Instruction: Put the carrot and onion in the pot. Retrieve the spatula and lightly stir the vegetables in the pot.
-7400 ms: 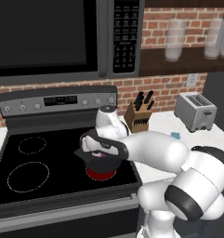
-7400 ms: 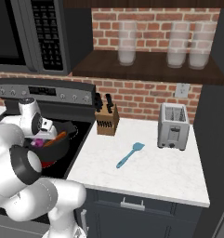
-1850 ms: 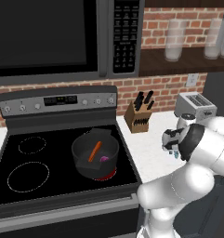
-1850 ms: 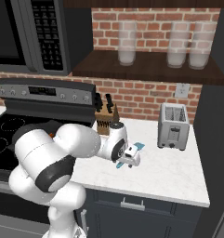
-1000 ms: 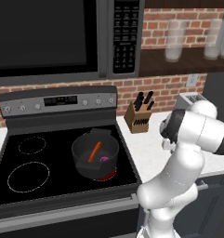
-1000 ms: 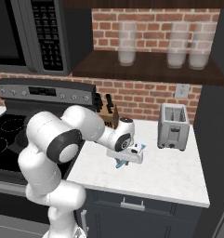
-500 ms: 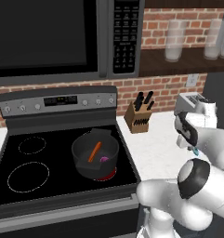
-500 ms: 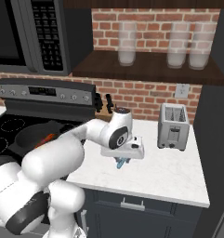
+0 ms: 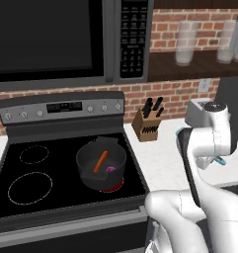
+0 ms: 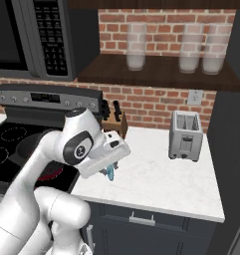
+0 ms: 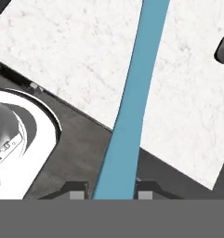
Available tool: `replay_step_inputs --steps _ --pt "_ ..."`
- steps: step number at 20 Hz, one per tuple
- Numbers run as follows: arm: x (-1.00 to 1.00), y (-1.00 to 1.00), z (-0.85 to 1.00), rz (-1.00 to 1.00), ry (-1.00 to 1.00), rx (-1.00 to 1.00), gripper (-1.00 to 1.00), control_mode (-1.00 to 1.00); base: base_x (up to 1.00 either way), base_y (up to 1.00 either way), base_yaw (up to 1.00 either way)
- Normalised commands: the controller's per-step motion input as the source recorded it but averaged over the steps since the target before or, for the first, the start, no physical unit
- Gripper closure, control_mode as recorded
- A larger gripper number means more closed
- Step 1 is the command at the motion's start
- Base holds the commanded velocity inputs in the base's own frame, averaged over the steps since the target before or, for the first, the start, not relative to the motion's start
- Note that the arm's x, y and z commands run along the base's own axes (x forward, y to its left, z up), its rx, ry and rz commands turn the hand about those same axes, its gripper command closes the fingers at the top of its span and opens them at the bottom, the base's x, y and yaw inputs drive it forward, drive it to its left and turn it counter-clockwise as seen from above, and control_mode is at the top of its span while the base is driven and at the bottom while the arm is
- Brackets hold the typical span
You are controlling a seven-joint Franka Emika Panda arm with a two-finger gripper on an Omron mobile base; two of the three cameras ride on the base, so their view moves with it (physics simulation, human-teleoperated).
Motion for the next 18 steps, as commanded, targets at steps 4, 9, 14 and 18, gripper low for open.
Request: replay_step_inputs --steps 4,9,14,18 --pt "-0.23 0.54 1.00 0.53 0.17 -0.22 1.00 -1.00 0.00 0.00 0.00" --pt "-0.01 0.71 1.00 0.48 0.34 -0.28 1.00 -1.00 0.00 0.00 0.00" --pt "0.00 0.52 0.67 0.31 0.41 -0.17 1.00 -1.00 0.00 0.00 0.00" --pt "0.00 0.37 0.24 0.09 0.22 -0.04 1.00 -1.00 0.00 0.00 0.00"
